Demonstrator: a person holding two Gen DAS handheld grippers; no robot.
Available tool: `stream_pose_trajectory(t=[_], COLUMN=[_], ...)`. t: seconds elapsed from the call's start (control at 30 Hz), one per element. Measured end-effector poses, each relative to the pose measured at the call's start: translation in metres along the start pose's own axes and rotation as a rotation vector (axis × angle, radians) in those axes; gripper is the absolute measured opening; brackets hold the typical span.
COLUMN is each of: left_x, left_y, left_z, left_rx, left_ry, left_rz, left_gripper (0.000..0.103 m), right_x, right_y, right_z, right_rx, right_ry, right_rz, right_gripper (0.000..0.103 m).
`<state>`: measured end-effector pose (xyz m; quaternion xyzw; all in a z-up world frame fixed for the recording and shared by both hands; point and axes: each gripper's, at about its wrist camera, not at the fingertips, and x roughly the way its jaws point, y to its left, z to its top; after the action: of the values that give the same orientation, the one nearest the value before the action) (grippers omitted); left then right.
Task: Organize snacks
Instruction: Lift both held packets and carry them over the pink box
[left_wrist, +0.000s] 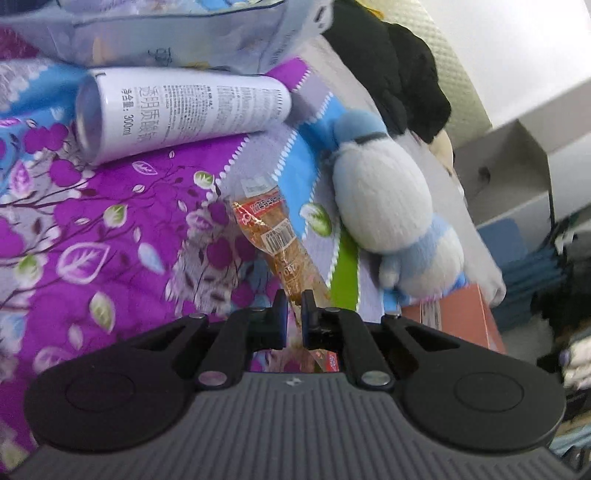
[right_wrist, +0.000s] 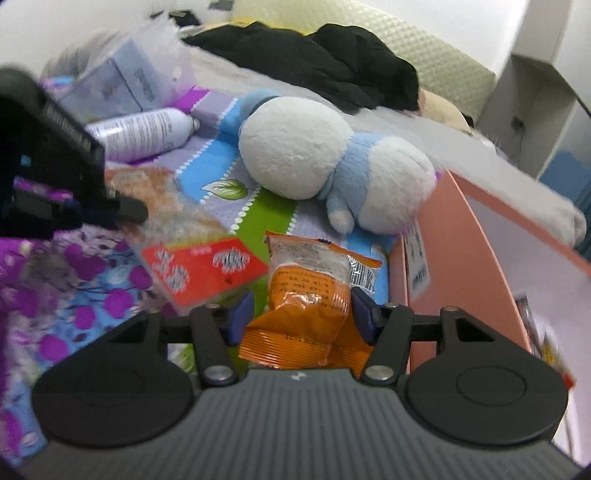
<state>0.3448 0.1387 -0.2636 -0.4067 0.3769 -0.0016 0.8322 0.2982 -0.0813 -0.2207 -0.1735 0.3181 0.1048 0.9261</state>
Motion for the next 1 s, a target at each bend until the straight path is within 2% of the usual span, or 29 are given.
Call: stream_pose_trajectory(t=[0.4,0.53,0.63,0.73,0.87,1.0], left_x=[-0.067,-0.080,-0.084,-0.095,-0.113,-0.130], left_y=[-0.036,-0.044,-0.050,-0.062,-0.073,-0.079], left_z=[-0.052,-0.067,-0.072,-0.080,-0.092,-0.114], left_rx=[0.188,0.227,0.226,0.282,0.329,0.389], left_ry=[-0.006,0.015,0.043,0.050,0.073,0.118], left_rz=[0.046,0.065,0.044,0.057,0.064,0.063], left_gripper=[0.008,0.007,0.007,0.007,0.007,0.007], right_x=[-0.064,-0.080,-0.087,-0.095,-0.117,-0.135], right_y=[-0.018,-0.027,-0.024,-0.030,-0.034,-0.042], right_z=[-0.018,-0.028,-0.027,-0.026,-0.025,-0.032], right_rx=[0.140,0.168,0.176,0.225,0.231,0.313], right_ry=[-0.039,-0.032,-0.028,-0.018,-0.032,0.010], right_rz=[0.079,0.109,0.107,0.138,0.133,0.211], right_gripper=[0.059,0.059,0.059,0.059,0.059,0.059])
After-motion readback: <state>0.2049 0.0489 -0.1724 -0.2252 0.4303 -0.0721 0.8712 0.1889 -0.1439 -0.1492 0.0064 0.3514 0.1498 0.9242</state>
